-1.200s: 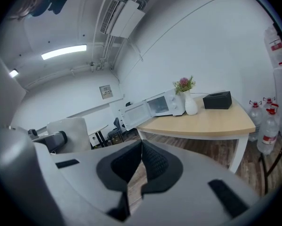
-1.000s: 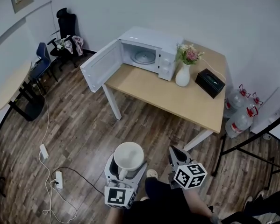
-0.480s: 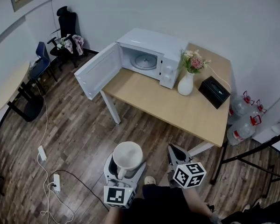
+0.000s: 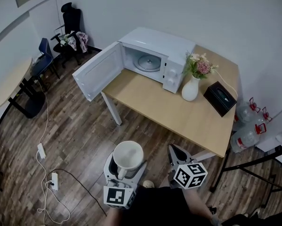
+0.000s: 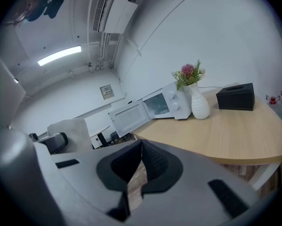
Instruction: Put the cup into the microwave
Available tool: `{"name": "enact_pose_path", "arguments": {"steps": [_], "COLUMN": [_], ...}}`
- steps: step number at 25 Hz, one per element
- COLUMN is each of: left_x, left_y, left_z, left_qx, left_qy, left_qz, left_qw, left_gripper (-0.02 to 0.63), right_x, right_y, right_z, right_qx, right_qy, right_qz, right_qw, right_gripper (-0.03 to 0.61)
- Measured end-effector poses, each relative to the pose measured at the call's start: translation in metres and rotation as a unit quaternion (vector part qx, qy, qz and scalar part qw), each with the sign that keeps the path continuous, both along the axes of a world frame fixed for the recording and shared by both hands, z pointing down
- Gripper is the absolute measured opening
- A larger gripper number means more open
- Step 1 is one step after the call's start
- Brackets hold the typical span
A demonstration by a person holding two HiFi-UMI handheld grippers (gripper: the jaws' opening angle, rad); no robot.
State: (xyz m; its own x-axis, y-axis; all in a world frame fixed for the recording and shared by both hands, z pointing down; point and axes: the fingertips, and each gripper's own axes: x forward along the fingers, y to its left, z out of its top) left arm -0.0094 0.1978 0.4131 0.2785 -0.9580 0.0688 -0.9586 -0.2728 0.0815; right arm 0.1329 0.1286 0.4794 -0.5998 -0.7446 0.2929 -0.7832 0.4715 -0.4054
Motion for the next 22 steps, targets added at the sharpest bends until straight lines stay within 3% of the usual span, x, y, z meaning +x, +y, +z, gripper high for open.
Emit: {"name": "enact_pose_path", "arguments": {"steps": [5,22], "left_x": [-0.003,-0.02], "left_y": [-0.003,-0.047], "left_z": [0.003,0.006], "left_qx": [-0.016,-0.012], "left_qy": [0.002,0.017], "left_qz": [-0.015,-0.014], "left_qw": [0.9998,0.9997], "left_gripper": [0.458,0.458], "right_x": [-0.005,-0.023], "right_y": [-0.005,-0.044], "right_z": [0.006,0.013], "right_qx": [-0.013,-0.028], "right_qy": [-0.012,-0.017], "right_qz": [-0.007,-0.006], "right_qw": [1.0,0.999], "right_gripper": [-0.006,-0.006]}}
